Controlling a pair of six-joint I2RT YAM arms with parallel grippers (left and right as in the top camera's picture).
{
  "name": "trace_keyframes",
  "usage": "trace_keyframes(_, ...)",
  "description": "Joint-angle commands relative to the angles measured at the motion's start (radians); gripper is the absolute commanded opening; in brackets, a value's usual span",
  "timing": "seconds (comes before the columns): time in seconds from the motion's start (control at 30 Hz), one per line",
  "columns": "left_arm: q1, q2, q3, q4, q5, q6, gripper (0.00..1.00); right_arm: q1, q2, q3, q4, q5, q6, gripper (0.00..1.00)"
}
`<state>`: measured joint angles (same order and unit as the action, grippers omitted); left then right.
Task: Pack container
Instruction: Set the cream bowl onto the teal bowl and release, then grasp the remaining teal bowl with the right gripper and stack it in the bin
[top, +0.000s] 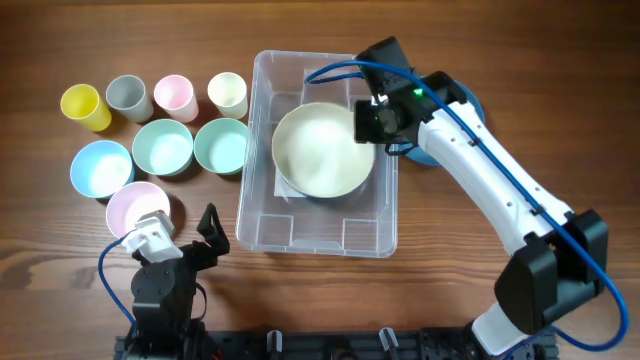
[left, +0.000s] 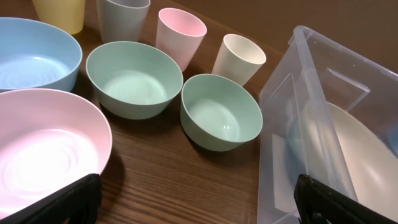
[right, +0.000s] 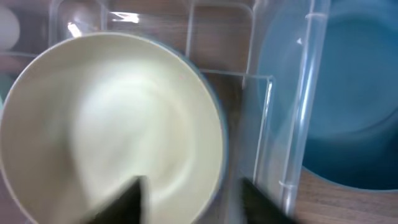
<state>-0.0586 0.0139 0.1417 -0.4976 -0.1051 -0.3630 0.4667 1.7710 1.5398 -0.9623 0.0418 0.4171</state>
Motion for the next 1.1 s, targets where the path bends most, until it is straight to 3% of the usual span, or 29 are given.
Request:
trace_keyframes(0.0, 0.006, -0.005, -0.002, 0.001, 0.015, 0.016, 1.00, -0.070, -0.147, 0.003, 0.005, 0.008, -0.030, 0.76)
trace_keyframes(0.13, 0.006, -0.005, -0.002, 0.001, 0.015, 0.016, 1.00, -0.230, -0.233, 0.003, 0.017, 0.014, 0.021, 0.87)
trace_keyframes(0.23, 0.006, -0.005, -0.002, 0.001, 0.015, 0.016, 1.00, -0.356, -0.230, 0.003, 0.006, 0.014, 0.037, 0.88)
trace_keyframes(0.43, 0.006, -0.005, -0.002, 0.001, 0.015, 0.016, 1.00, -0.526, -0.126, -0.043, -0.048, 0.013, 0.108, 0.88)
trace_keyframes(0.67, 0.006, -0.005, -0.002, 0.001, 0.015, 0.016, 1.00, -0.551, 0.063, -0.138, 0.030, -0.058, 0.168, 0.78)
trace_keyframes(0.83, 0.006, -0.005, -0.002, 0.001, 0.015, 0.016, 1.00, -0.551, 0.187, -0.140, 0.035, -0.058, 0.206, 0.58)
trace_keyframes(0.93, 0.006, -0.005, -0.002, 0.001, 0.015, 0.016, 1.00, -0.551, 0.212, -0.141, 0.034, -0.059, 0.217, 0.19)
trace_keyframes(0.97, 0.006, -0.005, -0.002, 0.001, 0.015, 0.016, 1.00, -0.551, 0.212, -0.141, 0.034, -0.058, 0.222, 0.10)
trace_keyframes(1.07, 0.006, -0.005, -0.002, 0.001, 0.015, 0.016, 1.00, -0.552, 0.209, -0.141, 0.036, -0.058, 0.221, 0.07)
